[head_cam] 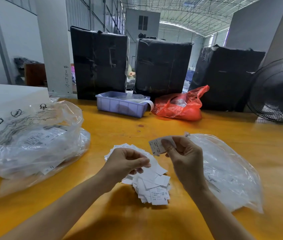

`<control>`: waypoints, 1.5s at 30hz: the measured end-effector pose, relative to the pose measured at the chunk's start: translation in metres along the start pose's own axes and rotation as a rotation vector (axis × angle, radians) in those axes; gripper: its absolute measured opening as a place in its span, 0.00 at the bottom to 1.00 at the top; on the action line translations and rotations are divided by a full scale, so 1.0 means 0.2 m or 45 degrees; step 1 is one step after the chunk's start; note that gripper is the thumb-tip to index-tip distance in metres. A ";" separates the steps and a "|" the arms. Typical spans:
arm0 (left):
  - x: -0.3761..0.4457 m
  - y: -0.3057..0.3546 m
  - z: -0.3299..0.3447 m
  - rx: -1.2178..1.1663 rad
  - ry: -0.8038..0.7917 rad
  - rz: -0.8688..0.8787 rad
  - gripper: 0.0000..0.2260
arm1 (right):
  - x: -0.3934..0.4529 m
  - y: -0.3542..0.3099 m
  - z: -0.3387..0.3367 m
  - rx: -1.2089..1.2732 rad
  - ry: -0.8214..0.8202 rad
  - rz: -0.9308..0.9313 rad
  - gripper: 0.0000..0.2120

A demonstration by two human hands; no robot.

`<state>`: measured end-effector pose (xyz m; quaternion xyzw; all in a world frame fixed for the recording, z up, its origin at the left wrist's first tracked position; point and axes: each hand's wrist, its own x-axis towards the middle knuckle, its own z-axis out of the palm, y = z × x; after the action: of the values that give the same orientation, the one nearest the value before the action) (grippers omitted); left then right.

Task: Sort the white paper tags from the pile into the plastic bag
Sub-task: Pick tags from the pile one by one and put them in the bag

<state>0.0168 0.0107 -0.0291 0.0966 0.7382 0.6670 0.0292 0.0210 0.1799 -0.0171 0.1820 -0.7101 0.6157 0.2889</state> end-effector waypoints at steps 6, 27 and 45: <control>-0.01 0.01 0.01 -0.031 -0.054 -0.008 0.02 | 0.00 0.00 0.00 -0.001 -0.017 -0.024 0.08; -0.01 0.02 -0.01 -0.126 -0.052 -0.126 0.04 | 0.01 0.01 -0.01 0.026 -0.128 0.156 0.04; -0.01 0.03 0.00 -0.192 0.003 -0.130 0.10 | 0.01 0.03 -0.02 0.161 -0.230 0.680 0.05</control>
<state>0.0192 0.0115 -0.0244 0.0556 0.6897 0.7186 0.0694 0.0159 0.1855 -0.0206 0.0604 -0.7159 0.6944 0.0402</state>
